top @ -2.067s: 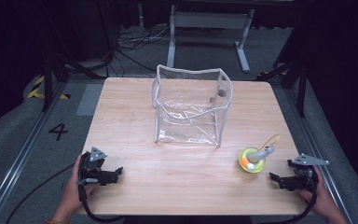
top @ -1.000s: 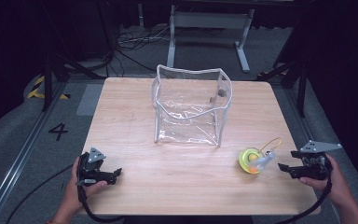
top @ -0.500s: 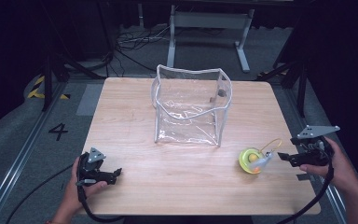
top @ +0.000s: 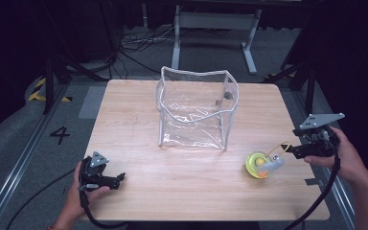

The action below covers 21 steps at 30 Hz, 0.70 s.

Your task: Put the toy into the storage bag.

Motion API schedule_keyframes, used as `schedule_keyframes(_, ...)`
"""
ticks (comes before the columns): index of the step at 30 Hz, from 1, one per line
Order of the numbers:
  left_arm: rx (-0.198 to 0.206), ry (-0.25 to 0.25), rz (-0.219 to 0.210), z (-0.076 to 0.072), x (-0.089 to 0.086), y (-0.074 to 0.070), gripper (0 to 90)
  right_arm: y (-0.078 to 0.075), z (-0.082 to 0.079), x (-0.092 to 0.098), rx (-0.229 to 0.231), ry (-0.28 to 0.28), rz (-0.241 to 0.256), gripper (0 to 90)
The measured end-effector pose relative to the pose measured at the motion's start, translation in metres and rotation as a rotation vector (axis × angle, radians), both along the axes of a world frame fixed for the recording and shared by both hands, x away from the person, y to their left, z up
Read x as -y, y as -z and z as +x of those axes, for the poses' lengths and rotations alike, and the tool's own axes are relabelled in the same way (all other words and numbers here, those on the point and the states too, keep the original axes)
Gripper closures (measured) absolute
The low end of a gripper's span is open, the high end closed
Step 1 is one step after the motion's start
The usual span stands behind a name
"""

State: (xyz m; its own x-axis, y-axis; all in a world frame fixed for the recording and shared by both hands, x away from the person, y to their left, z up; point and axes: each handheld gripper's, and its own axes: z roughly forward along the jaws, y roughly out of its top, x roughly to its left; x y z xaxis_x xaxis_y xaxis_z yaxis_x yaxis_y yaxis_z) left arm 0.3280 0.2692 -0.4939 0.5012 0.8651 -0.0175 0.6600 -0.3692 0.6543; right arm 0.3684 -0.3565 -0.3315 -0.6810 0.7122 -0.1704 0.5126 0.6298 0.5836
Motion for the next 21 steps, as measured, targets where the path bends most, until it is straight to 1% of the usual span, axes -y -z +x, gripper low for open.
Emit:
schedule_keyframes(2, 0.001, 0.0, -0.001, 0.0, 0.0, 0.0, 0.5, -0.003, 0.001, -0.005, -0.006, -0.018, -0.003, 31.9)
schedule_keyframes(3, 0.001, 0.0, -0.001, 0.0, 0.0, 0.0, 0.5, -0.003, 0.001, -0.005, -0.006, -0.018, -0.003, 31.9)
schedule_keyframes(4, 0.003, -0.001, -0.001, 0.0, 0.0, 0.0, 0.5, -0.004, 0.003, -0.008, -0.012, -0.026, -0.005, 33.3)
schedule_keyframes(5, 0.002, -0.001, -0.003, 0.0, 0.0, 0.0, 0.5, -0.004, 0.005, -0.012, -0.021, -0.036, -0.018, 35.0)
schedule_keyframes(7, 0.0, 0.0, 0.0, 0.0, 0.0, 0.0, 0.5, -0.003, 0.007, -0.015, -0.032, -0.041, -0.02, 35.9)
schedule_keyframes(8, 0.0, 0.001, 0.0, 0.0, 0.0, 0.0, 0.5, -0.003, 0.007, -0.017, -0.05, -0.045, -0.032, 35.9)
schedule_keyframes(10, -0.001, 0.0, -0.001, 0.0, 0.0, 0.0, 0.6, -0.002, 0.007, -0.02, -0.062, -0.044, -0.055, 36.7)
schedule_keyframes(11, -0.001, 0.0, -0.002, 0.0, 0.0, 0.0, 0.6, -0.002, 0.006, -0.02, -0.074, -0.054, -0.058, 37.3)
schedule_keyframes(14, -0.002, 0.0, -0.001, 0.0, 0.0, 0.0, 0.6, -0.002, 0.004, -0.022, -0.084, -0.07, -0.06, 38.1)
schedule_keyframes(16, -0.002, 0.0, -0.001, 0.0, 0.0, 0.0, 0.5, -0.003, 0.004, -0.024, -0.091, -0.078, -0.062, 42.3)
schedule_keyframes(18, -0.001, 0.0, -0.001, 0.0, 0.0, 0.0, 0.6, -0.004, 0.005, -0.026, -0.101, -0.071, -0.064, 51.0)
schedule_keyframes(19, -0.001, 0.0, -0.001, 0.0, 0.0, 0.0, 0.6, -0.004, 0.005, -0.026, -0.104, -0.078, -0.066, 53.8)
schedule_keyframes(21, -0.002, 0.0, -0.001, 0.0, 0.0, 0.0, 0.6, -0.006, 0.006, -0.027, -0.119, -0.076, -0.065, 63.3)
